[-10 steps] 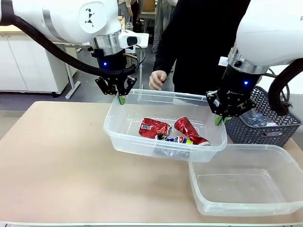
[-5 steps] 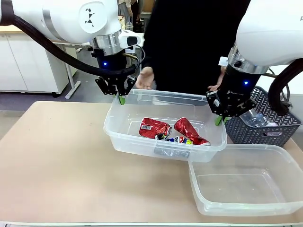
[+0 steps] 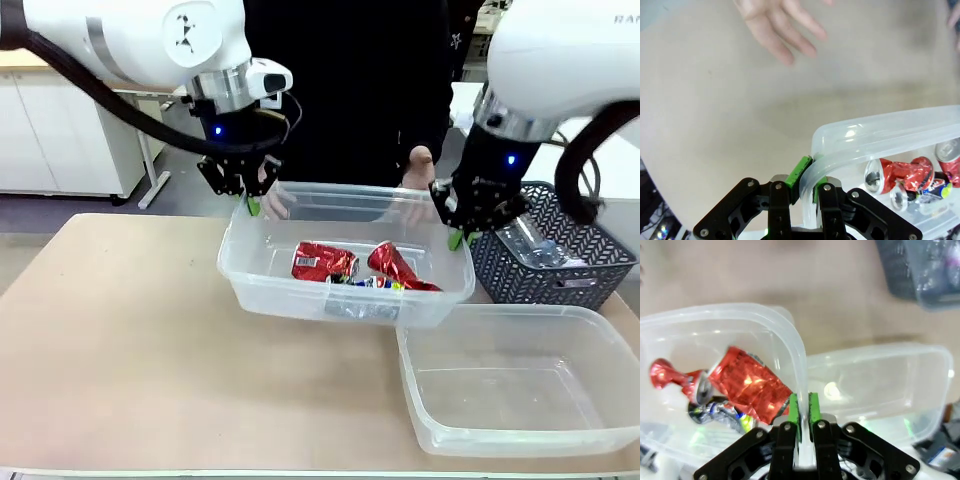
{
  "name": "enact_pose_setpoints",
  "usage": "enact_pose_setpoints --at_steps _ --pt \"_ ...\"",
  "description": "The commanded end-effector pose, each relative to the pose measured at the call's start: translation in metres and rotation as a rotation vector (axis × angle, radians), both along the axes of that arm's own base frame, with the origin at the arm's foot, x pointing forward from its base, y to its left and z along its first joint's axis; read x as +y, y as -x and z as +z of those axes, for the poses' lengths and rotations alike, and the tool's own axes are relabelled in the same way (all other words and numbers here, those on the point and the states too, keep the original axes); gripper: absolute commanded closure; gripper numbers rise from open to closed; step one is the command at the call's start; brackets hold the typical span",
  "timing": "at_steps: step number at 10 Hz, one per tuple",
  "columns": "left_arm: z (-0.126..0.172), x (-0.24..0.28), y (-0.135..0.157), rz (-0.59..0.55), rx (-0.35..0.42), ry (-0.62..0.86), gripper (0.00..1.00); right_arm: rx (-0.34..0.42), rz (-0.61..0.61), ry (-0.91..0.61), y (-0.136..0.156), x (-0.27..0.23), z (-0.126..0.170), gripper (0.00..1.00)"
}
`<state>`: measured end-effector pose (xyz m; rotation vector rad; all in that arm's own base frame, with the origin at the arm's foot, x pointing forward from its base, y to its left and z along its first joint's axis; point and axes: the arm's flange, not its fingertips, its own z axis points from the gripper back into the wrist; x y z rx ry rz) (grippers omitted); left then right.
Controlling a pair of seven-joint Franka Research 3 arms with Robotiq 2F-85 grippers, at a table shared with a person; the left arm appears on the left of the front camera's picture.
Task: Sort the waste into each basket.
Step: Offer the picked Organizing box to the human.
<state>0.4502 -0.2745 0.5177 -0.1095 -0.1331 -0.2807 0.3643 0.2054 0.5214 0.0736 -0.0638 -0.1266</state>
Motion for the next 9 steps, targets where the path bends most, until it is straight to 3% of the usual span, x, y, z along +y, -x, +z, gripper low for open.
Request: enact_pose_setpoints --at_steps 1,3,4,7,8,9 --pt "0.021 0.014 -0.035 0.057 -0.046 0.000 0.92 -0.006 0.084 0.016 -0.062 0.016 0.024 0.91" --pt "0.027 0.027 -0.060 0.121 -0.079 0.006 0.92 0.037 0.132 0.048 -0.104 0.038 0.019 0.91" --pt "0.024 0.030 -0.072 0.135 -0.090 0.009 0.92 0.024 0.157 0.037 -0.115 0.046 0.015 0.91" --pt "0.005 0.028 -0.102 0.128 -0.089 0.012 0.92 0.032 0.147 -0.009 -0.127 0.052 0.000 0.91" --pt "0.000 0.026 -0.106 0.118 -0.049 0.030 0.92 0.055 0.121 0.010 -0.128 0.054 -0.008 0.91" --pt "0.003 0.047 -0.093 0.109 -0.055 -0.012 0.92 0.028 0.117 0.008 -0.130 0.045 -0.002 0.91"
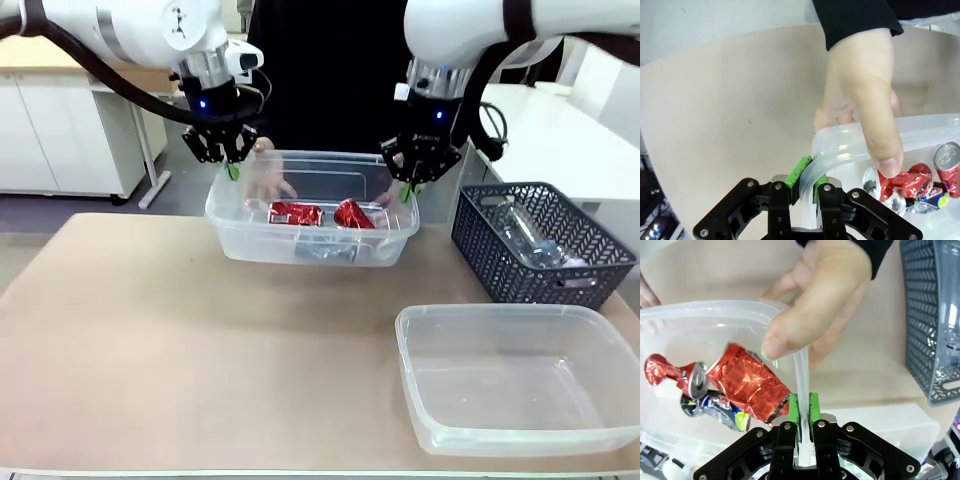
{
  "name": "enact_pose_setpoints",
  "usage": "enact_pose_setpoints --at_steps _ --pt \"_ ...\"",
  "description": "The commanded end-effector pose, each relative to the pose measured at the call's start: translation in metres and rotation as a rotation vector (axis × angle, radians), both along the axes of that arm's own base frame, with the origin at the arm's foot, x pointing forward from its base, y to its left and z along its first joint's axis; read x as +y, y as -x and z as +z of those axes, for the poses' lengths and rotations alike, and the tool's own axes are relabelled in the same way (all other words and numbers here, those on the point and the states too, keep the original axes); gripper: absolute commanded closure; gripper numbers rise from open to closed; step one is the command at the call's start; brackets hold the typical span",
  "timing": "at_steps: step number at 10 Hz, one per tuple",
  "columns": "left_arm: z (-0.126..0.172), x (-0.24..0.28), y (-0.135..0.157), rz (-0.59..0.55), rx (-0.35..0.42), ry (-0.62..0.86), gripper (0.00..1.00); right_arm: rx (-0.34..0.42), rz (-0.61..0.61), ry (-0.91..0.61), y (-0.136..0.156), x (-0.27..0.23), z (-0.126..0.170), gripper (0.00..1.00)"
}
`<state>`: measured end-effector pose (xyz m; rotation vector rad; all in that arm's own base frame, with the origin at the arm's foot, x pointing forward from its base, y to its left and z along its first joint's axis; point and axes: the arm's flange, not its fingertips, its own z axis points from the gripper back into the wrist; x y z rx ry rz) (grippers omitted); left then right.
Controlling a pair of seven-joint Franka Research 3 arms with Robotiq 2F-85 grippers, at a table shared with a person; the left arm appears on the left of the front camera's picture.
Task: Sort the waste into each basket.
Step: Offer the picked Organizing box to the human, then release the Organizing box you were holding.
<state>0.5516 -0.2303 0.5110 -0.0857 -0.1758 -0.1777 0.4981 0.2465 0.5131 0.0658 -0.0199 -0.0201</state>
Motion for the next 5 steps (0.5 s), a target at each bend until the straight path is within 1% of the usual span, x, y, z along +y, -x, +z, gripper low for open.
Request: enact_pose_setpoints --at_steps 1,5 --pt "0.0099 0.0024 0.0087 0.003 -0.015 -0.002 0.92 -0.012 0.009 -0.002 0.0038 0.0037 0.0060 0.91" --pt "0.0099 0.0024 0.0087 0.003 -0.015 -0.002 0.92 -0.012 0.009 -0.002 0.0038 0.0037 0.0060 0.91"
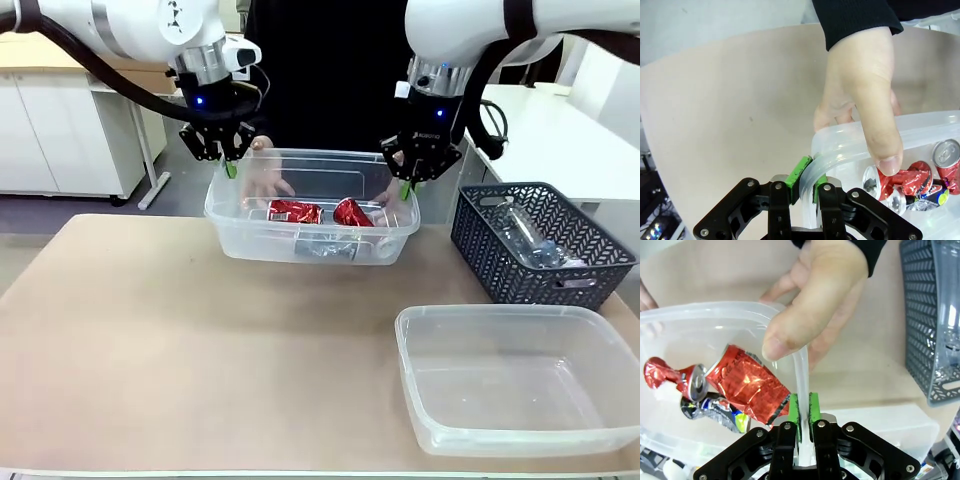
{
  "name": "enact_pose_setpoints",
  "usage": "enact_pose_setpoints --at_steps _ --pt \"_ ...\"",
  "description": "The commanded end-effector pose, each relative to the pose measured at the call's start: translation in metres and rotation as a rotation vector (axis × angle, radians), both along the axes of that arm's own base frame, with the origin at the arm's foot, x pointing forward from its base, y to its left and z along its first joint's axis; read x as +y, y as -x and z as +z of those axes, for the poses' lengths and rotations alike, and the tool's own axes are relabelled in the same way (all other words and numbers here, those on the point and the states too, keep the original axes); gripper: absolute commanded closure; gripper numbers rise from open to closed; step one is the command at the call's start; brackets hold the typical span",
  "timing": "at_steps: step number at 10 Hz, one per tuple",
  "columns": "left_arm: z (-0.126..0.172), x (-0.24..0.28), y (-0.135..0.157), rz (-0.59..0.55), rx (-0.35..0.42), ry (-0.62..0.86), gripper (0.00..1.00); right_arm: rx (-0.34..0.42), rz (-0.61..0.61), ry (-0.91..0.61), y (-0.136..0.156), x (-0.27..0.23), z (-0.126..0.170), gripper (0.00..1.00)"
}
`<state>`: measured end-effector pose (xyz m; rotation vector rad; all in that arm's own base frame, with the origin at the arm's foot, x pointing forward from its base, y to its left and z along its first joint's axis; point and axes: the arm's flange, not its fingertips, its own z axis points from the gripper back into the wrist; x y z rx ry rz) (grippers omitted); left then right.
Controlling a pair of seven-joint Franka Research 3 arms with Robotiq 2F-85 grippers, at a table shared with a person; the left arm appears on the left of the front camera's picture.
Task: Sort the waste into each basket.
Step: Release the Organizing box you were holding.
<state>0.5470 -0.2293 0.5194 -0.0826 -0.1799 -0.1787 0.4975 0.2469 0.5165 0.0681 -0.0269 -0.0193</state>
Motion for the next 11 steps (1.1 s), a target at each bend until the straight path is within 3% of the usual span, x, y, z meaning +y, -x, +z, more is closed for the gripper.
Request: enact_pose_setpoints --at_steps 1,4,5,6,7,8,9,11 --pt "0.002 0.001 0.004 0.004 -0.011 0.001 0.92 -0.005 0.009 0.001 0.003 0.003 0.003 0.91" --pt "0.002 0.001 0.004 0.004 -0.011 0.001 0.92 0.000 0.001 0.000 0.000 0.000 0.000 0.91" --pt "0.000 0.000 0.000 0.001 0.001 0.000 0.58 -0.050 -0.056 -0.049 0.006 -0.014 0.007 0.69" --pt "0.003 0.000 0.003 0.000 -0.006 0.002 0.34 -0.094 -0.068 -0.085 0.011 -0.021 0.011 0.35" --pt "0.007 0.000 0.009 0.003 -0.015 0.010 0.00 -0.125 -0.069 -0.106 0.016 -0.026 0.015 0.13" --pt "0.013 0.003 0.017 0.010 -0.030 0.017 0.00 -0.163 -0.078 -0.133 0.019 -0.032 0.018 0.00" --pt "0.020 0.007 0.026 0.019 -0.056 0.024 0.20 -0.180 -0.077 -0.150 0.021 -0.038 0.022 0.00" --pt "0.033 0.020 0.047 0.030 -0.092 0.041 0.00 -0.200 -0.089 -0.195 0.028 -0.057 0.031 0.01"
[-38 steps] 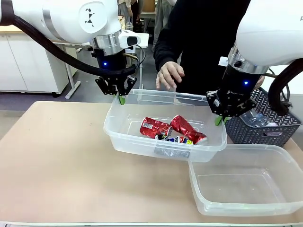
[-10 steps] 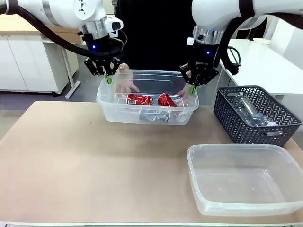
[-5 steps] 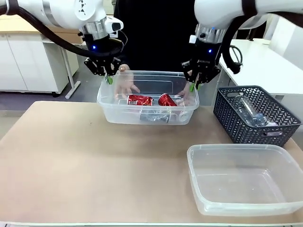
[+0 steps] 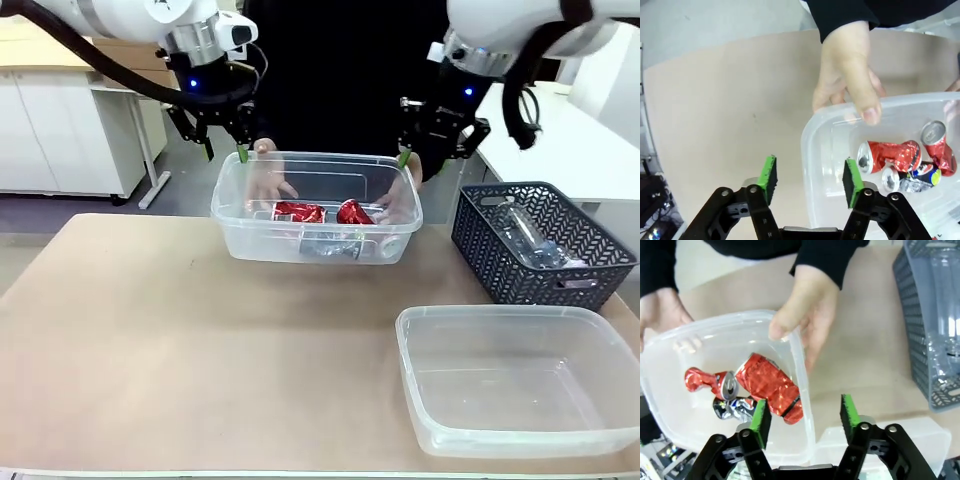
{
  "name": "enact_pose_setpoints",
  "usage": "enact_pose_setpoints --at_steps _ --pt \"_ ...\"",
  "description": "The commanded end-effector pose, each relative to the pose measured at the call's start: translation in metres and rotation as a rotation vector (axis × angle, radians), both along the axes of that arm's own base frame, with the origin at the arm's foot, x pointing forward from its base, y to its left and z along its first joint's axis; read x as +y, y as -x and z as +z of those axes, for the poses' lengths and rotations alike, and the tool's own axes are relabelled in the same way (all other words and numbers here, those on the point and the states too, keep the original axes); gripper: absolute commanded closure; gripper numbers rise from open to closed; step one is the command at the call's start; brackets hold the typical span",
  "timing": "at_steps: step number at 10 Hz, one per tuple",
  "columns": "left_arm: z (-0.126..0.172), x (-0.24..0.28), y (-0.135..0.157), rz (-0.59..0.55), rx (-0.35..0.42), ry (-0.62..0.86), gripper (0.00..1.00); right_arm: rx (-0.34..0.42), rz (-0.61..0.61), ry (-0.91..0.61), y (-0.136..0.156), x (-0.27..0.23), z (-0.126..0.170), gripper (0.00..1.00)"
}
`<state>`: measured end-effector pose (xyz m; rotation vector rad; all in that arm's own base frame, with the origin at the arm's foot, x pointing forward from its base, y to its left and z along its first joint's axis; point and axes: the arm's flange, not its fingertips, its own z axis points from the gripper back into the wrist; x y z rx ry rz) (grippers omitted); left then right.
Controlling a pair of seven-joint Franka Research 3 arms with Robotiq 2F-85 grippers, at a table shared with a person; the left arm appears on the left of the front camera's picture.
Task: Sort the waste into each basket.
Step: Release the Organizing box you were holding.
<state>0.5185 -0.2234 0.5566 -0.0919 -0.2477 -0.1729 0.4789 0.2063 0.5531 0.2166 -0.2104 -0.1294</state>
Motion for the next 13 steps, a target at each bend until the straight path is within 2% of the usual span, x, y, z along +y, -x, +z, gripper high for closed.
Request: enact_pose_setpoints --at_steps 1,4,6,7,13 --pt "-0.002 0.021 0.031 0.022 -0.032 0.028 0.00 -0.032 0.017 -0.061 0.014 -0.028 -0.002 0.00" --pt "-0.006 0.032 0.051 -0.050 0.008 0.042 0.00 -0.042 -0.012 -0.116 0.024 -0.049 -0.001 0.00" --pt "-0.010 0.031 0.048 -0.062 0.044 0.086 0.00 -0.001 -0.056 -0.069 0.019 -0.043 -0.008 0.00" --pt "-0.003 0.024 0.049 -0.027 0.016 0.029 0.00 -0.015 -0.044 -0.080 0.019 -0.045 0.004 0.00" --pt "-0.003 0.024 0.049 -0.027 0.016 0.029 0.00 -0.015 -0.044 -0.080 0.019 -0.045 0.004 0.00"
